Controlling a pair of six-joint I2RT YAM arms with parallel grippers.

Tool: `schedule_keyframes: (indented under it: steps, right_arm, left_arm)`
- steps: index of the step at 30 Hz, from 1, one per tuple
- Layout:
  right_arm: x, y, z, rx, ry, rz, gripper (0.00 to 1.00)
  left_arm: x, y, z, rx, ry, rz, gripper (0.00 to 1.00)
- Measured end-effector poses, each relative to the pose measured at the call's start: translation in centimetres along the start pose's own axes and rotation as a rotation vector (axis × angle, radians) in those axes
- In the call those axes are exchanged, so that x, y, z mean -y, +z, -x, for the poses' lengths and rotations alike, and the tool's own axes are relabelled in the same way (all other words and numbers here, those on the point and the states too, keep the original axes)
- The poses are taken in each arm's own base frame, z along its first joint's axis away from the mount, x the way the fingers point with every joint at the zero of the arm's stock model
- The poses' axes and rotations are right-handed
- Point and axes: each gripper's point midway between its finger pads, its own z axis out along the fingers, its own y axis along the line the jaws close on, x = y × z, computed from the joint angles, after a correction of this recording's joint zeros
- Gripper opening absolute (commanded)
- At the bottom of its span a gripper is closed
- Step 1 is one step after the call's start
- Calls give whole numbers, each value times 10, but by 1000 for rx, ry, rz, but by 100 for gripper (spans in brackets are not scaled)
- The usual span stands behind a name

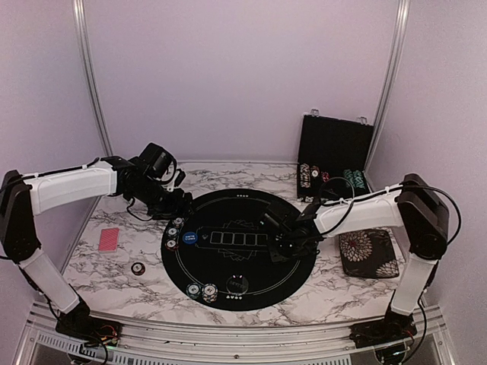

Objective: Distribute texas hold em gaming equipment
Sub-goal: Move the pile of poker chips to the big blind area.

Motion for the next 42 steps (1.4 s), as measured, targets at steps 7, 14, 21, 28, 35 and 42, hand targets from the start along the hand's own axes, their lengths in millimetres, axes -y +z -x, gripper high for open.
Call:
schedule_keyframes:
  steps: [7,14,21,28,35,42]
  right_arm:
    - [25,-5,-13,-9,46,-26,31]
    - [47,-7,-21,-12,86,-44,32]
    - [67,-8,-25,-7,130,-60,32]
    - [87,-8,-26,-5,174,-78,32]
    - [93,-9,-26,-2,187,-84,34]
    - [94,-9,-26,-4,187,-85,51]
  left_arm:
    - [1,3,0,-8,-1,-4,77]
    - [1,5,-1,-15,-2,-8,76]
    - [3,5,3,-10,-1,-11,76]
    - [5,4,7,-5,0,-14,76]
    - [4,7,5,-13,-1,-12,76]
    - [5,7,6,-12,-1,-13,76]
